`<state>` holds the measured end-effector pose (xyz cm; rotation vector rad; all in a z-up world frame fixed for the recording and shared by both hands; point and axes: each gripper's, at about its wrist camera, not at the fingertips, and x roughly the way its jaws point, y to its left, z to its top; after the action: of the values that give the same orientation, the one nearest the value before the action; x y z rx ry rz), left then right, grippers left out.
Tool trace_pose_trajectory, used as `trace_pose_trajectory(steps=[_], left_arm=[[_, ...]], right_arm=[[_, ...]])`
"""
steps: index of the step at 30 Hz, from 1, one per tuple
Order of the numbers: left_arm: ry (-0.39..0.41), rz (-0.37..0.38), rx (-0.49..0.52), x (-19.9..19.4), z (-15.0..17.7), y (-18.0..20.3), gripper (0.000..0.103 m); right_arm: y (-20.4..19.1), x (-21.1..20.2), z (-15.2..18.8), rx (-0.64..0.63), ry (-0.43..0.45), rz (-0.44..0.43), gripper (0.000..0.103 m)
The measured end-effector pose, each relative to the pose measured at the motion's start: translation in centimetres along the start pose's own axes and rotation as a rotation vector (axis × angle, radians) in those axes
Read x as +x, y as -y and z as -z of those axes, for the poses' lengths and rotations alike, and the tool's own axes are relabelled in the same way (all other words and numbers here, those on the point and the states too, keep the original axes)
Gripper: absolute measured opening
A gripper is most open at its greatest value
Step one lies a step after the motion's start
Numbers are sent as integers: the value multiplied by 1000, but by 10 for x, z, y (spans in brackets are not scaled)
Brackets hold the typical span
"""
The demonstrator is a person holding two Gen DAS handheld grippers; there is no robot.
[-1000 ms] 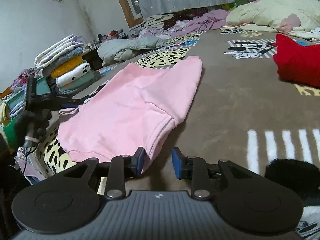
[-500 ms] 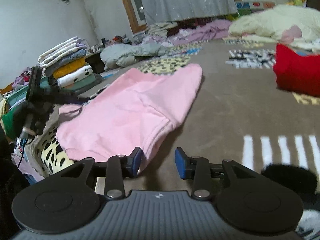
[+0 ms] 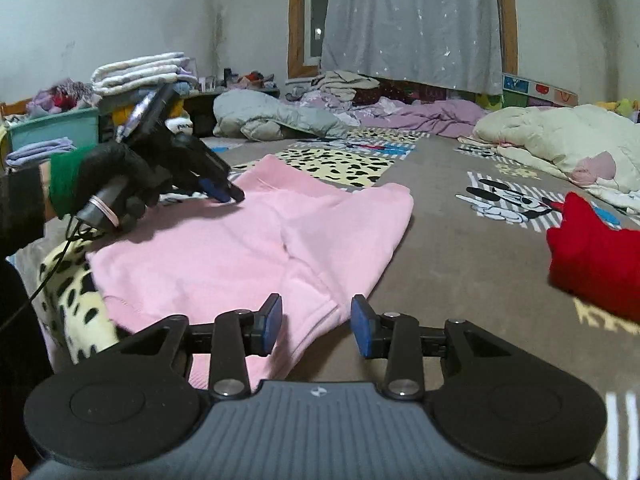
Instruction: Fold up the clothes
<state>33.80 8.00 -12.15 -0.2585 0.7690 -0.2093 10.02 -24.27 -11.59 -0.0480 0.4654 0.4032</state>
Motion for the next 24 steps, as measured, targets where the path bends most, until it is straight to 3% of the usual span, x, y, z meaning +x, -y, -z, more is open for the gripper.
trace_pose_trajectory(steps=[3, 10, 13, 21, 23, 24], left_arm=[[45, 70, -36, -9, -3, -1, 25], [96, 229, -61, -21, 3, 5, 27], [107, 257, -49, -22, 3, 8, 27], [109, 281, -55, -22, 5, 1, 27], [109, 286, -55, -23, 6, -1, 27], [110, 285, -54, -24, 6, -2, 27]], right_arm=[[29, 23, -19, 126, -20, -30, 49], [104, 112, -71, 378, -49, -61, 49], [120, 146, -88, 419, -52, -68, 48], [133, 206, -95, 439, -111, -53, 48], [132, 212, -93, 435, -123, -58, 43], [131, 214, -93, 426, -120, -55, 32]])
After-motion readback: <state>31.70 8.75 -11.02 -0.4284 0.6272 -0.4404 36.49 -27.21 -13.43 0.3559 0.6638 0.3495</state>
